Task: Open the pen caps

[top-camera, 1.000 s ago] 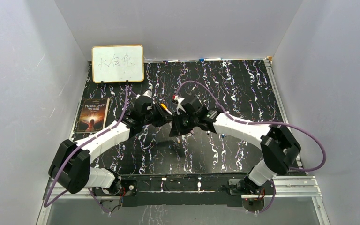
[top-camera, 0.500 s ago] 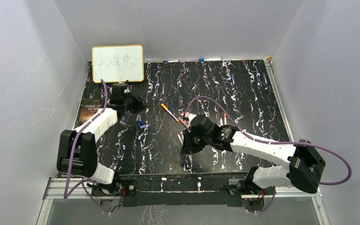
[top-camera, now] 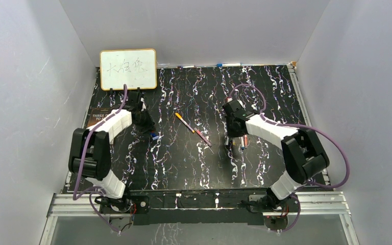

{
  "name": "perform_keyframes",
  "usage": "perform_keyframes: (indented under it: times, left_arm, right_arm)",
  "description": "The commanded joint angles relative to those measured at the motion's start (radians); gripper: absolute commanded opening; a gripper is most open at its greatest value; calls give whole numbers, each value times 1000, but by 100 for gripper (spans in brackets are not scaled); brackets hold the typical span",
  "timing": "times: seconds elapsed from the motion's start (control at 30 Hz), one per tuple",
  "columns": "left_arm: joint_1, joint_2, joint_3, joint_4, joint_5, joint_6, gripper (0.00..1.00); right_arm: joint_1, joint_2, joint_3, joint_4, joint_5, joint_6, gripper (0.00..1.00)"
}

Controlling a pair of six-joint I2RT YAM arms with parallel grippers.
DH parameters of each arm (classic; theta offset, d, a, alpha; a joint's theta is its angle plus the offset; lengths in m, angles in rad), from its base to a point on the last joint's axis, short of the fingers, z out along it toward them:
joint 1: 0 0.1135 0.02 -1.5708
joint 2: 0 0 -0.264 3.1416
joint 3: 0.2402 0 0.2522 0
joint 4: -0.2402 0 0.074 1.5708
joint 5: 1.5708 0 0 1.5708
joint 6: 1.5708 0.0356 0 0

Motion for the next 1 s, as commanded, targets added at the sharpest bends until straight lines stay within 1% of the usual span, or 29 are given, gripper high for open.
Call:
perform_keyframes:
  times: [0.0,0.13,0.17,0.23,0.3,0.33,0.5,0.63,0.73,0.83,0.97]
  left_arm:
    - [-3,62,0,-48,-55,54,4]
    - [-4,94,-5,-34,-61,57,5]
    - [-4,100,-5,-32,-61,57,6]
    - [-4,105,-6,-29,-65,56,8]
    - [-5,103,-9,-27,-67,55,16]
    - [-5,101,-10,-27,-65,54,19]
    - [-5,72,-3,-36,-47,49,32]
    - [-5,38,21,-64,-50,48,40]
    - [-5,-1,49,-92,-57,47,46]
    - [-4,-35,91,-122,-53,45,50]
    - [-5,-81,141,-161,-33,42,56]
  right_arm:
    - [-39,20,38,2,105,-55,0]
    - [-53,14,9,20,93,-61,0]
    - [-55,16,5,24,90,-65,3]
    - [-63,21,-5,31,82,-69,13]
    - [-68,22,-10,34,76,-76,25]
    - [-71,19,-10,33,74,-81,28]
    - [-83,9,13,12,56,-101,40]
    - [-81,-26,64,-29,39,-103,45]
    - [-57,-68,120,-60,35,-114,51]
    - [0,-89,178,-66,13,-129,57]
    - [82,-45,216,-44,-62,-188,59]
